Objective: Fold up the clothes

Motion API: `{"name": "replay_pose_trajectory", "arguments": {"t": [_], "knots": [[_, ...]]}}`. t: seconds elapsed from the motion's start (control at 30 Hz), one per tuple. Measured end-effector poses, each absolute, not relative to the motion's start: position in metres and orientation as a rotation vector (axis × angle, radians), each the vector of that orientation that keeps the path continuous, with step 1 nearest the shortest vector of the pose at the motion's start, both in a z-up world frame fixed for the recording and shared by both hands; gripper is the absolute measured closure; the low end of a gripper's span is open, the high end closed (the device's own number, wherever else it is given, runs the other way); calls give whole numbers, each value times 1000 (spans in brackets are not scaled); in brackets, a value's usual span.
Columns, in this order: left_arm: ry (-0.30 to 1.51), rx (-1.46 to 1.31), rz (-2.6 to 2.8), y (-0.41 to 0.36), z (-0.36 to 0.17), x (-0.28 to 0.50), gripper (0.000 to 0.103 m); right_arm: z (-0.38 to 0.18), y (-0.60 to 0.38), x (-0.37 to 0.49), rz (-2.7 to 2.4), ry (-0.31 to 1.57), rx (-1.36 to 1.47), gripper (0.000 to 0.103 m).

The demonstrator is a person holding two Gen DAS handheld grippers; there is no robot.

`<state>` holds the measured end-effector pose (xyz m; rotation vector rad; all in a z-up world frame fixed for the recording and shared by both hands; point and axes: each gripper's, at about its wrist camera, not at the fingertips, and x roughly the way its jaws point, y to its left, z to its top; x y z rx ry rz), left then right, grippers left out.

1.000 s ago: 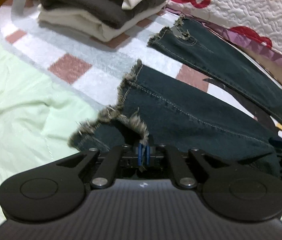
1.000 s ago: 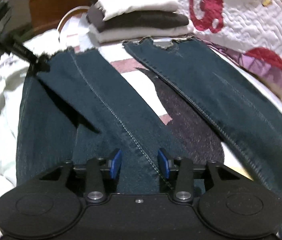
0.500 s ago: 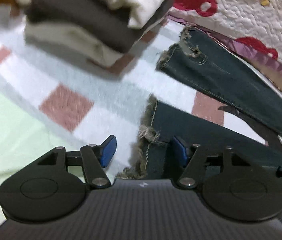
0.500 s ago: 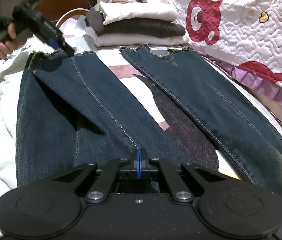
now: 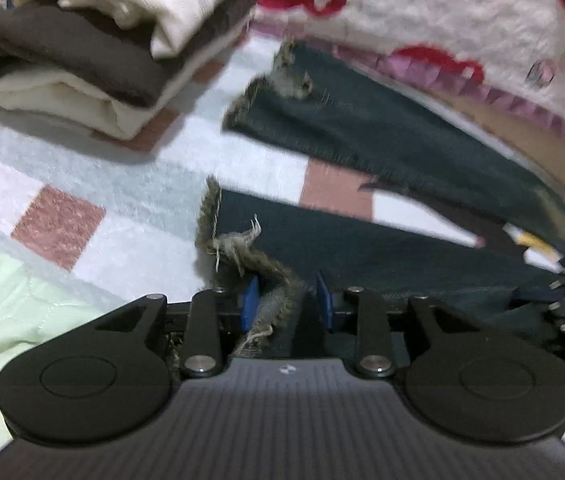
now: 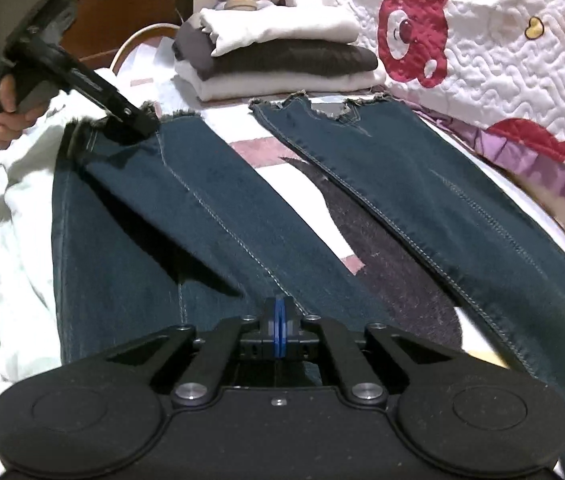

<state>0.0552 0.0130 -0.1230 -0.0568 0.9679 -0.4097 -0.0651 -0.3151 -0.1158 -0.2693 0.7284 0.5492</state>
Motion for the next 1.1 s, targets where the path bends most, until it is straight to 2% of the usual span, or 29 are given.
{"name": "replay_pose_trajectory", "arguments": {"t": [0.03,0.07,0.17,0.27,0.4,0.5,0.63,0.73,0.77,0.8,0.87,1.03,1.1], "knots": [[961,-27,-398,9,-122,56,101,-114,-319,-68,539,727,-269,99],[938,-27,-393,8,-117,58,100,-111,-323,-71,529,726,-268,97],[853,-100,-376,16,-93,68,100,-104,-340,-82,484,725,-305,77],[768,-171,-358,23,-69,78,101,-98,-365,-97,438,750,-320,76],[652,-264,-334,33,-38,91,103,-92,-397,-118,369,777,-336,70],[564,-333,-315,40,-14,100,103,-88,-422,-133,316,797,-348,51],[672,-317,-329,34,-29,104,102,-87,-455,-152,236,840,-340,49],[775,-254,-299,27,-56,99,94,-95,-474,-156,173,867,-264,49],[809,-245,-283,27,-65,97,85,-96,-476,-157,166,867,-247,49],[839,-250,-271,27,-74,95,70,-97,-477,-156,159,866,-231,49],[887,-277,-260,32,-90,90,53,-99,-475,-151,157,862,-209,49],[924,-344,-315,42,-107,85,42,-105,-466,-143,175,847,-208,47],[931,-377,-347,46,-112,83,29,-108,-464,-140,172,849,-204,47]]}}
